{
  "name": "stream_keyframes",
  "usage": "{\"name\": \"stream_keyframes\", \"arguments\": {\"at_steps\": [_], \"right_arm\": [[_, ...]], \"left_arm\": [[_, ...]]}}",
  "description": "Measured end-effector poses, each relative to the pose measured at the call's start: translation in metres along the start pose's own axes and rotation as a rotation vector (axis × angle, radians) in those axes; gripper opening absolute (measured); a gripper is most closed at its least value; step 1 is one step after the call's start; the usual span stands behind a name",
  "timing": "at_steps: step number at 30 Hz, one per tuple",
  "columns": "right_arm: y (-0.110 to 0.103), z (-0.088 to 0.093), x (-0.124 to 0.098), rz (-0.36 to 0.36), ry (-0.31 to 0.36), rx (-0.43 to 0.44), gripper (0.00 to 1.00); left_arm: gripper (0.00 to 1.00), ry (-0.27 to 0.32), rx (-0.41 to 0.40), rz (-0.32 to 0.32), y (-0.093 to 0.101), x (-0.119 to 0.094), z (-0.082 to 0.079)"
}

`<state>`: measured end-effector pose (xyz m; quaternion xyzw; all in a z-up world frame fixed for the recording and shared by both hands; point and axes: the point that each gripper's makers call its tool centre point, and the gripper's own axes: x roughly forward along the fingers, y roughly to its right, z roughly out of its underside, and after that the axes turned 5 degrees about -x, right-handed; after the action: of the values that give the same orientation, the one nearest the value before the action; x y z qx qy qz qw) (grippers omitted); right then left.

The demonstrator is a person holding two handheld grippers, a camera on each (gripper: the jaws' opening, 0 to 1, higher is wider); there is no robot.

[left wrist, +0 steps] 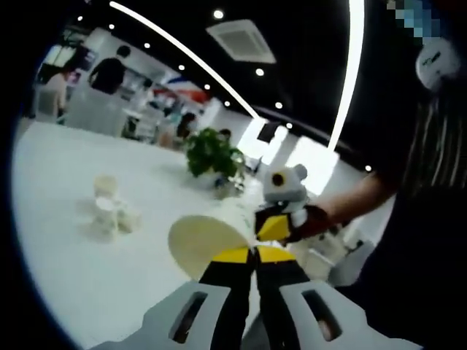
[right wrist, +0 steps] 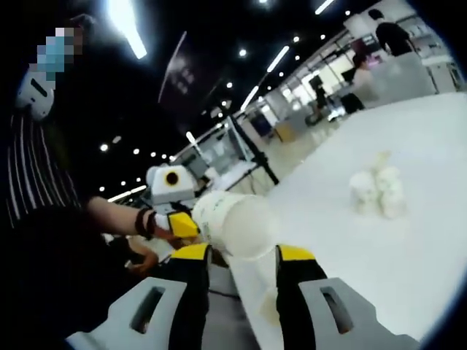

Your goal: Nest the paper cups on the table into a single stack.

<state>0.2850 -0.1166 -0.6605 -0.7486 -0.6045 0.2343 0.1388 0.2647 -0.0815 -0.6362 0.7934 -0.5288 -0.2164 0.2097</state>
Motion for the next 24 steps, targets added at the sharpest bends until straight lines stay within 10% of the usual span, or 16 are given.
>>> {"name": "stream_keyframes", "arguments": {"at_steps": [24], "right_arm": [[0.025,-0.008,-0.032,0.169,0.033,-0.106,0.51]], "left_arm": [[0.00,-0.032,0.011,-0.006,0.002,0.002,0.004]]}}
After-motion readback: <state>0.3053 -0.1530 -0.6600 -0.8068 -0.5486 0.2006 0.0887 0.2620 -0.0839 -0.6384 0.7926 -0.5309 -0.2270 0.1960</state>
